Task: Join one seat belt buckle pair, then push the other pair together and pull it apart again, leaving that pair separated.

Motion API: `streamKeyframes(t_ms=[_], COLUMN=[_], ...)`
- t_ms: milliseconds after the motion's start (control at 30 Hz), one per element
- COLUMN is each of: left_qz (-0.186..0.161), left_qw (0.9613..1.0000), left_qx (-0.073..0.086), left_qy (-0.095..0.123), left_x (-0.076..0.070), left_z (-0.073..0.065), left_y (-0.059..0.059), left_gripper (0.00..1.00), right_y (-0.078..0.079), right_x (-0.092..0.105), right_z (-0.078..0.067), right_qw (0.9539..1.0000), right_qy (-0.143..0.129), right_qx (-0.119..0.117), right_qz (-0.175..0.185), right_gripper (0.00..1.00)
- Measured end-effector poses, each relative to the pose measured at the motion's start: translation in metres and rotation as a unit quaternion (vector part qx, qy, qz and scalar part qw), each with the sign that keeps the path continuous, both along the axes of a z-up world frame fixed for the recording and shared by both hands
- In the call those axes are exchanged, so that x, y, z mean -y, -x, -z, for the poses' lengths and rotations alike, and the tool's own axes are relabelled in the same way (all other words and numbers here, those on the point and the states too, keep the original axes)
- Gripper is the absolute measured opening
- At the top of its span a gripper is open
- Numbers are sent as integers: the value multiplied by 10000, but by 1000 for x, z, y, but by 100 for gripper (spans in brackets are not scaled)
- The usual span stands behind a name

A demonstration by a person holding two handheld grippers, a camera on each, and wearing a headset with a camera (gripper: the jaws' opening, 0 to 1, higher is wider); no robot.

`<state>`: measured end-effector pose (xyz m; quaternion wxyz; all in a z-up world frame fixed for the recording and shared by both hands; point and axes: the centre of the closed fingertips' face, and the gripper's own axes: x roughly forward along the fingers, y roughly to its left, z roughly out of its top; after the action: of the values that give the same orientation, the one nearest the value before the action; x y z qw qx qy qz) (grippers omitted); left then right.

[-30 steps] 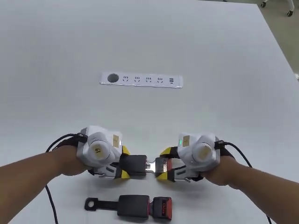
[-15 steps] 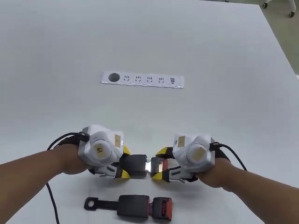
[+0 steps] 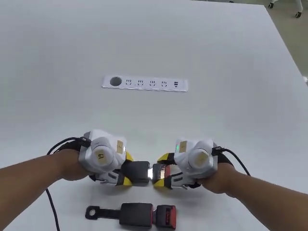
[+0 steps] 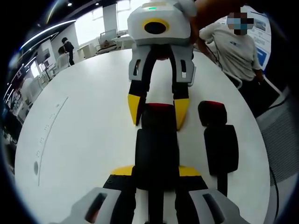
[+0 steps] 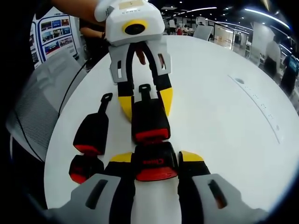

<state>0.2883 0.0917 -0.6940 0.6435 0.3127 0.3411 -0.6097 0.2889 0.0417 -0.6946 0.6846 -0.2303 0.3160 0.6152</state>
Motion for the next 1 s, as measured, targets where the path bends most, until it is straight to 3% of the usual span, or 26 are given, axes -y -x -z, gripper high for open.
streamKeyframes(t_ms=[1000], left_qz=[76], left_qw=[10000], left_qx=[-30], left_qy=[46], left_x=[0], left_z=[-3], left_y=[4], left_gripper=[33], right_y=[3], right_x=[-1], right_z=[-3], right_qw=[10000], right_qy=[6], right_qx=[20], right_qz=[-69], right_gripper=[33])
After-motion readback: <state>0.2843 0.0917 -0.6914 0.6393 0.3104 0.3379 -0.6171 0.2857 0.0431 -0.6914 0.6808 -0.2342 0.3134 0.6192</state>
